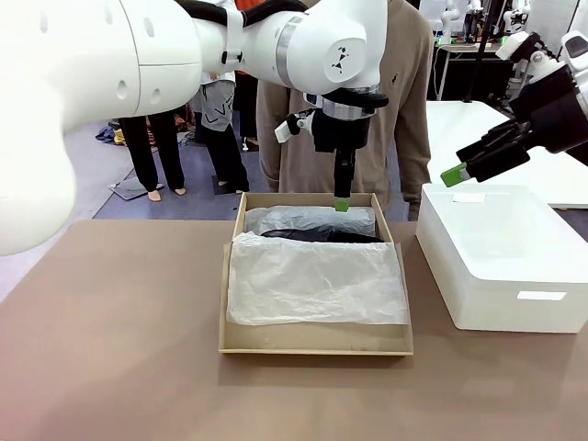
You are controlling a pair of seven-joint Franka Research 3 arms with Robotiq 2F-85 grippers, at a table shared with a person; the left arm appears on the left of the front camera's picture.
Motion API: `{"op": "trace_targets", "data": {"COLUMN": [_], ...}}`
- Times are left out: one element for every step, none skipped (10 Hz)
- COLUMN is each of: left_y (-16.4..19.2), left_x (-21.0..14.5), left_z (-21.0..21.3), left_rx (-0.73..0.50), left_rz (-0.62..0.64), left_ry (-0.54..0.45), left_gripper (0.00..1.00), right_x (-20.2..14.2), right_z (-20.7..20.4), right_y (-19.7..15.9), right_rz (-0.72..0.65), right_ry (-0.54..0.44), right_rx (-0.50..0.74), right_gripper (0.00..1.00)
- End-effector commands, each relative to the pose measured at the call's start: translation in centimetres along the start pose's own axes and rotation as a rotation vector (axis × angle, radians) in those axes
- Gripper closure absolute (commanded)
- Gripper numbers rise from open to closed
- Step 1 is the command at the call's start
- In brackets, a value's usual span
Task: Pack the shoes into the box.
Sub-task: Close the Shoes Box.
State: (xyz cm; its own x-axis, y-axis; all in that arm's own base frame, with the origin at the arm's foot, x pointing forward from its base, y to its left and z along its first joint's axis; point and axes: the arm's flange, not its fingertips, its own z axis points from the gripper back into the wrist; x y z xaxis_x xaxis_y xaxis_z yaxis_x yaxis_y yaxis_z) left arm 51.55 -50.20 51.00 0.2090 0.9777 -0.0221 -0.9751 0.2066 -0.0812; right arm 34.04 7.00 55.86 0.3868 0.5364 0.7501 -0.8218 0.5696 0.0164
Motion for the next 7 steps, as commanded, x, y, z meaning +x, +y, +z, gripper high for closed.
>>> {"op": "trace_targets", "data": {"left_y": [0.1,0.0,0.9,1.7,2.3,2.5,2.9], "left_x": [0.1,0.0,0.9,2.5,3.9,5.2,6.6], "left_z": [0.4,0.0,0.4,0.9,1.3,1.8,2.4], "left_rx": [0.002,0.0,0.006,0.012,0.014,0.02,0.027], "left_rz": [0.005,0.0,-0.133,-0.243,-0.331,-0.409,-0.526], "left_ry": [-0.004,0.0,-0.054,-0.097,-0.14,-0.175,-0.215], "left_gripper": [0.0,0.0,0.0,0.0,0.0,0.0,0.0], "right_x": [0.0,0.0,0.0,0.0,0.0,0.0,0.0], "right_z": [0.0,0.0,0.0,0.0,0.0,0.0,0.0], "right_y": [-0.1,-0.1,-0.1,-0.1,-0.1,-0.1,-0.1], "right_rz": [-0.001,-0.001,-0.001,-0.001,-0.001,-0.001,-0.001], "right_ry": [-0.004,-0.004,-0.004,-0.004,-0.004,-0.004,-0.004], "right_rx": [0.0,0.0,0.0,0.0,0.0,0.0,0.0], "right_gripper": [0.0,0.0,0.0,0.0,0.0,0.0,0.0]}}
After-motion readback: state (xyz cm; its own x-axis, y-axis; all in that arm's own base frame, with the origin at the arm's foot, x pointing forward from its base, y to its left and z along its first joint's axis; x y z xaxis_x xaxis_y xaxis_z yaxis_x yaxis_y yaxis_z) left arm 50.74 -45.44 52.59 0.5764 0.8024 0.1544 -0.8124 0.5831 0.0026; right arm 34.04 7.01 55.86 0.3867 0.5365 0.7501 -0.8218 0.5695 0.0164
